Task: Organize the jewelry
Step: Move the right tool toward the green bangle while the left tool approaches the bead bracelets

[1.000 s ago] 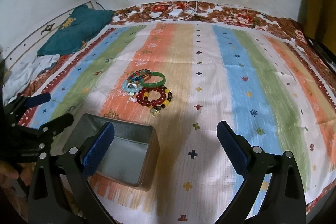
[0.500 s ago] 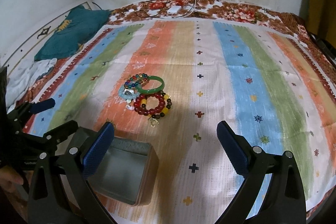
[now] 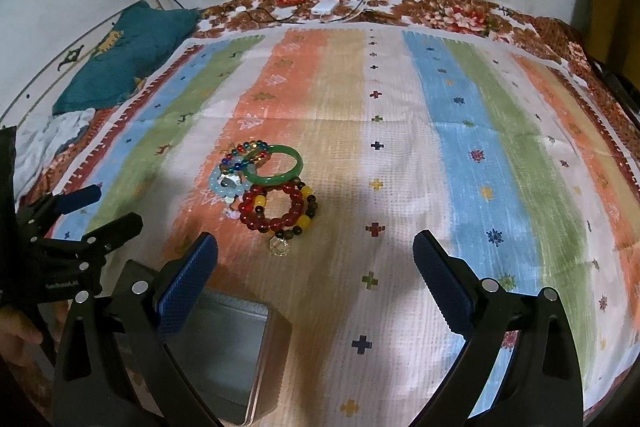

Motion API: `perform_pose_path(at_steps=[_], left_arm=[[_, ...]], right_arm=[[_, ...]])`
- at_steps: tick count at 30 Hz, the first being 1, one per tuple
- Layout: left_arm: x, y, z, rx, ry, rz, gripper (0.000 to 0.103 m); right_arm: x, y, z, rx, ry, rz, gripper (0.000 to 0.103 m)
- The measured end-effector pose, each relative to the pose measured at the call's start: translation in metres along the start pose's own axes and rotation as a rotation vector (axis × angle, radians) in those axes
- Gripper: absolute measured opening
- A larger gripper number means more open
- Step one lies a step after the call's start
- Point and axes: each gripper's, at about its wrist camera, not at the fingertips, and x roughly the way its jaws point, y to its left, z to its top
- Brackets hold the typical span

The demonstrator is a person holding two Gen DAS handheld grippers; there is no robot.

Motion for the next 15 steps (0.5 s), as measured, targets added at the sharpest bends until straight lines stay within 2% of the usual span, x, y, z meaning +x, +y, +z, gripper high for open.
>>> perform_pose_path(at_steps=[7, 11, 15], left_arm=[[0.014, 0.009, 0.009, -0.006, -0.004, 0.018, 0.097], [0.024, 0.014, 0.015, -0.029, 0.008, -0.001, 0.097], [0.034, 0.014, 0.02, -0.011, 0.009, 0.014, 0.097]], right_arm=[[0.012, -0.003, 0.012, 0.01, 0.02, 0.006, 0.099], [0.019, -0.001, 0.017, -0.005, 0.025, 0.012, 0.099], [0.028, 0.001, 0.021, -0.016, 0.04, 0.02, 0.099]])
